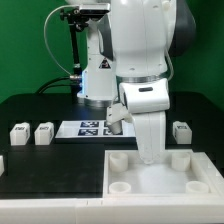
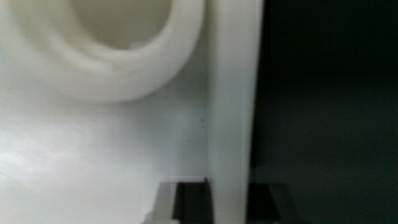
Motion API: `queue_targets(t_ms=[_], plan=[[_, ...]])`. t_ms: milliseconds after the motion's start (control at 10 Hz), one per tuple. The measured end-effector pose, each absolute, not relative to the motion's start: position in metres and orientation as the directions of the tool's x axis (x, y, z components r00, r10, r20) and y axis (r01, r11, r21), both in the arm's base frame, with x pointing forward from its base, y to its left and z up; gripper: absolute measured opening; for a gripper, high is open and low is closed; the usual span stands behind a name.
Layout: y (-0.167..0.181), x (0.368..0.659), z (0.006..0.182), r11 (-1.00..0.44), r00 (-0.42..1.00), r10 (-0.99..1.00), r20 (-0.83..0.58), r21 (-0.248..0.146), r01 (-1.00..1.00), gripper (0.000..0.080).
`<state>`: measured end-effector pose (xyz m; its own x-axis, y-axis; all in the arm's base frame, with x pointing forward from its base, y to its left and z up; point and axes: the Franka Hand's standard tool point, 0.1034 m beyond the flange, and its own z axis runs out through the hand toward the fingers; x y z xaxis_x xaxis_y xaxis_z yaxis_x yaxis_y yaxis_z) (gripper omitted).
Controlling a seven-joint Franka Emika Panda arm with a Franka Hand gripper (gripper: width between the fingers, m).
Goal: Assemble one leg
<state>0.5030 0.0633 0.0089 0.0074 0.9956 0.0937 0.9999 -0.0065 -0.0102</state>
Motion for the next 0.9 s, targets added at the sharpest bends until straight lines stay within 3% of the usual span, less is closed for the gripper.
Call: queue_targets(t_ms=[200, 300, 400, 500, 600, 700, 900], plan=[[0.0617, 0.502, 0.0088, -0.007, 0.007, 0.995, 0.102, 0.002, 1.0, 0.0058], [0.0615, 0.5019, 0.0085, -0.008, 0.008, 0.995, 0.102, 0.001, 1.0, 0.0128], [0.0611, 0.5019, 0.0085, -0.008, 0.008, 0.995, 0.102, 0.001, 1.0, 0.0128], [0.061, 0.502, 0.0085, -0.009, 0.008, 0.995, 0.102, 0.001, 1.0, 0.036], [0.0608, 0.502, 0.0085, -0.009, 0.009, 0.995, 0.102, 0.001, 1.0, 0.0498], [0.0607, 0.502, 0.0085, -0.009, 0.009, 0.995, 0.102, 0.001, 1.0, 0.0599], [0.0605, 0.502, 0.0085, -0.01, 0.009, 0.995, 0.102, 0.001, 1.0, 0.064]])
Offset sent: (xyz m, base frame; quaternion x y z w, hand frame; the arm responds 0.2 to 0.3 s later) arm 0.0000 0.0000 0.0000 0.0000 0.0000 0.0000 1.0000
